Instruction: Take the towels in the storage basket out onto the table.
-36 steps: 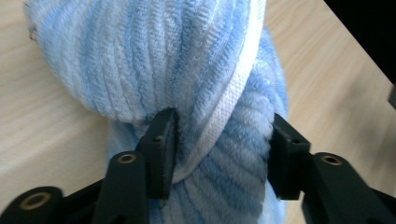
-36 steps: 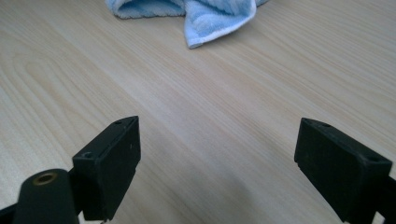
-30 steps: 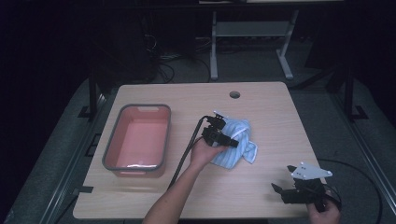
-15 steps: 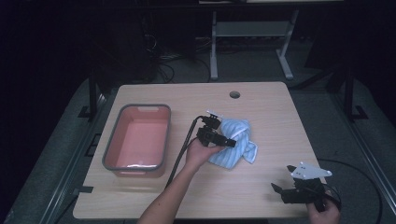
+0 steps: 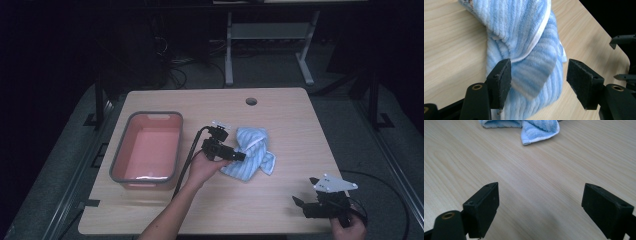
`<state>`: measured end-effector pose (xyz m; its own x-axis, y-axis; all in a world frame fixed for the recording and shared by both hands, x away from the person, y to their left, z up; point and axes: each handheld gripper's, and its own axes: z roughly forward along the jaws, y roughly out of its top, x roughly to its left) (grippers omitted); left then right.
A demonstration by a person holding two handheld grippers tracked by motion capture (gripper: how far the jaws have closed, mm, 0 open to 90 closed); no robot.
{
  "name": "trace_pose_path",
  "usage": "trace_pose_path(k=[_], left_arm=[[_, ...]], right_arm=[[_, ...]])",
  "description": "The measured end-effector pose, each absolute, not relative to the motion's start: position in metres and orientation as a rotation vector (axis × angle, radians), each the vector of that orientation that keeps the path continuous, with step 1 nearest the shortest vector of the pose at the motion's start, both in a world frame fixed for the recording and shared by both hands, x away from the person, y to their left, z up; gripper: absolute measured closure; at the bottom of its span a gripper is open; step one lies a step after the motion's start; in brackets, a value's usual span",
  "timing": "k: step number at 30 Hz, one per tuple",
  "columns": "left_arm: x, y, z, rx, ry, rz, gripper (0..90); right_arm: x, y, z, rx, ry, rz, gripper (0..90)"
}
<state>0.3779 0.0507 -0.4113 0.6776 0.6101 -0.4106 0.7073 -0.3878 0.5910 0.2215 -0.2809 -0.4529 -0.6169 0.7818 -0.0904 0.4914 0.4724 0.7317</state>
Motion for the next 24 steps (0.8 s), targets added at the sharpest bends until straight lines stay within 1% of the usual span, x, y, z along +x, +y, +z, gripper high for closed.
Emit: trace_pose_path(k=[13, 20, 24], left_arm=[[0.361, 0.077, -0.411, 2.030, 1.033, -0.172, 32.3], [0.349, 0.088, -0.411, 2.031, 1.030, -0.144, 30.0], [0.339, 0.092, -0.410, 2.069, 1.015, -0.093, 29.4]], right_arm=[[0.221, -0.279, -0.454, 1.060, 2.313, 0.941, 13.9], [0.221, -0.279, -0.454, 1.062, 2.312, 0.938, 13.9], [0.220, -0.279, -0.454, 1.065, 2.311, 0.936, 13.9]])
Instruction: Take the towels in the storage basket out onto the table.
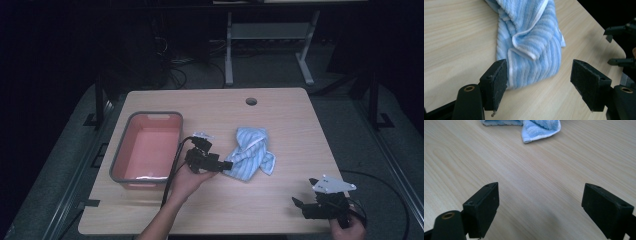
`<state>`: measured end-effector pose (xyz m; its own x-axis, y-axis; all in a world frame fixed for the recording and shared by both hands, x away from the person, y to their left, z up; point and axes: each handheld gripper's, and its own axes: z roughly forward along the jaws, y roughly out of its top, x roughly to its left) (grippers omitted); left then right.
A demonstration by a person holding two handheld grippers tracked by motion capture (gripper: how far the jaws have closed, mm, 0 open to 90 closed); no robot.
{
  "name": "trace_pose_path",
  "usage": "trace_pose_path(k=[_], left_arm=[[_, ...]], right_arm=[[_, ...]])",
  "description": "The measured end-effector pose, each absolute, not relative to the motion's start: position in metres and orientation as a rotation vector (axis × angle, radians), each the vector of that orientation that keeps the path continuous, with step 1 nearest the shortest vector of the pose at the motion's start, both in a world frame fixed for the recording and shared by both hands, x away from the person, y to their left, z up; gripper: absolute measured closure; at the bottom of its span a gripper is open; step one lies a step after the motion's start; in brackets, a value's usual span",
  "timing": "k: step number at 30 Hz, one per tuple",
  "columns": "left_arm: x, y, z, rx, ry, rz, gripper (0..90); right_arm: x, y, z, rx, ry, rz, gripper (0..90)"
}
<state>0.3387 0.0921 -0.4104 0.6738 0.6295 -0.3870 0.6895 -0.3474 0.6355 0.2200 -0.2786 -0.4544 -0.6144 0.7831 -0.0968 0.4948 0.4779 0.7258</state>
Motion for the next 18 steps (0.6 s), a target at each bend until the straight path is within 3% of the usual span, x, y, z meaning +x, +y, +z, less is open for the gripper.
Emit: trace_pose_path(k=[18], left_arm=[[0.308, 0.107, -0.409, 2.089, 0.955, -0.088, 28.0]], right_arm=[[0.219, -0.279, -0.455, 1.071, 2.308, 0.925, 13.9]])
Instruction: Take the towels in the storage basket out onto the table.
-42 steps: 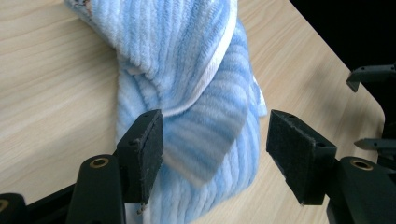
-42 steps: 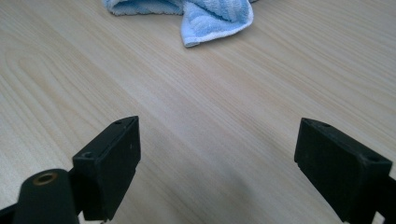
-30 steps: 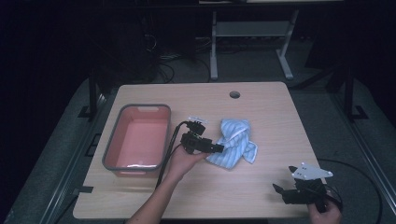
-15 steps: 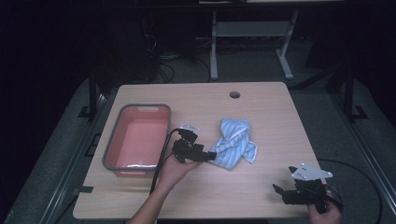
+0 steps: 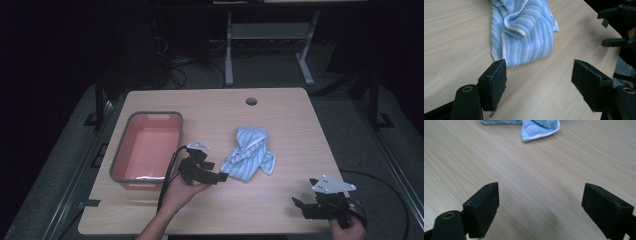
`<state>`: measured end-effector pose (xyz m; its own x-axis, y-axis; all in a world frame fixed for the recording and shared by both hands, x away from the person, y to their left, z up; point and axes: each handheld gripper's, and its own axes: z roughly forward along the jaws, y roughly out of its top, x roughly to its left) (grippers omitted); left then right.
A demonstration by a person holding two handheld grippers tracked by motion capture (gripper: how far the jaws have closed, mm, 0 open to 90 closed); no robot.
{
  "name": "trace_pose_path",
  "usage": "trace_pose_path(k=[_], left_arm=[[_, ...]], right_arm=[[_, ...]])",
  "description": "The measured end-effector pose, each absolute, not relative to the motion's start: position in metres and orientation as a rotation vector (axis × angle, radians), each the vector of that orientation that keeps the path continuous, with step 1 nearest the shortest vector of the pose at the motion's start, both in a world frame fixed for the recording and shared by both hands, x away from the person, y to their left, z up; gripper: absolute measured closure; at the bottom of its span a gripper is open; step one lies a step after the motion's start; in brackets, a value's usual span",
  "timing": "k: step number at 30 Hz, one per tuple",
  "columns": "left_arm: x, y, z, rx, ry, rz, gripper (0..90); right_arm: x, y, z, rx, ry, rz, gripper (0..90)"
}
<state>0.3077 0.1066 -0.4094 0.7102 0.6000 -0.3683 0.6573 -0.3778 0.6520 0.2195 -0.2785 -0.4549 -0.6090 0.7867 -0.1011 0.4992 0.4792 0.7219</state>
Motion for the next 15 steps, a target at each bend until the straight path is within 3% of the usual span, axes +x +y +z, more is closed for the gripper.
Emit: trace_pose_path(k=[15], left_arm=[[0.287, 0.118, -0.418, 2.087, 0.942, -0.102, 26.5]], right_arm=[[0.220, -0.277, -0.456, 1.067, 2.304, 0.920, 13.8]])
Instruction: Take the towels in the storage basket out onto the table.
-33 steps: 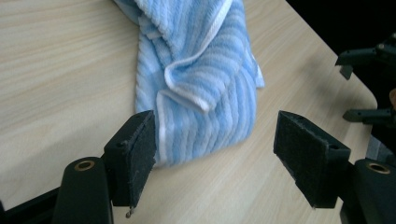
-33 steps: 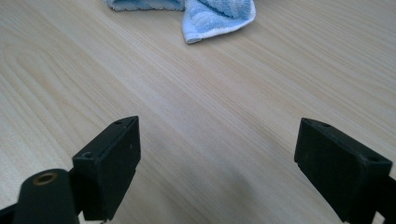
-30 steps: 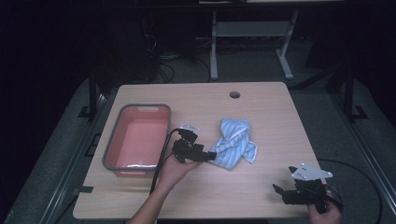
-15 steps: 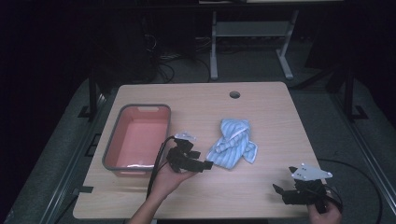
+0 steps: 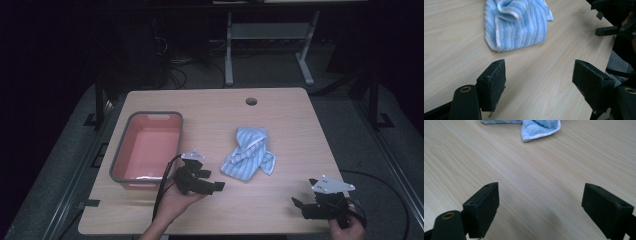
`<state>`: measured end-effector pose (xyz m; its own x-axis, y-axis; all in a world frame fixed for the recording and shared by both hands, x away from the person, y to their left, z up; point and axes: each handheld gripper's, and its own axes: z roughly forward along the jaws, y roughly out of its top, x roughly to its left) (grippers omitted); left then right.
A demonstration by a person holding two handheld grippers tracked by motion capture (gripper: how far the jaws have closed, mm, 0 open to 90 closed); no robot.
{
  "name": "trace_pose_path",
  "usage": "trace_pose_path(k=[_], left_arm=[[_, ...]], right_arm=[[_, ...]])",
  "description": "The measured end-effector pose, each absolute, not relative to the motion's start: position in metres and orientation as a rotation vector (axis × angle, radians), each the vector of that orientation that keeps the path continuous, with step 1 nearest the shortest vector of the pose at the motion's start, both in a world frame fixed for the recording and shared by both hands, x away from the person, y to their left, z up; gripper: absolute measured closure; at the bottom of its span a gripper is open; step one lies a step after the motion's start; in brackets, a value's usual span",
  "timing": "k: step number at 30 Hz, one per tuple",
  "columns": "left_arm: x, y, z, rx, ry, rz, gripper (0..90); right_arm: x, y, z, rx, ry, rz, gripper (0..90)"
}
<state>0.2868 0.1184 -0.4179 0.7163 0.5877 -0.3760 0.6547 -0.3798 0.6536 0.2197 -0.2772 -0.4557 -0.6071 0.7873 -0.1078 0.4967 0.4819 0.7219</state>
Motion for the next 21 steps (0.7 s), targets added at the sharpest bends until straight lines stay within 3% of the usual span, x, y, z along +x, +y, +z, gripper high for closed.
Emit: trace_pose_path(k=[21], left_arm=[[0.250, 0.131, -0.436, 2.065, 0.922, -0.099, 25.6]], right_arm=[[0.214, -0.273, -0.457, 1.076, 2.309, 0.913, 13.9]])
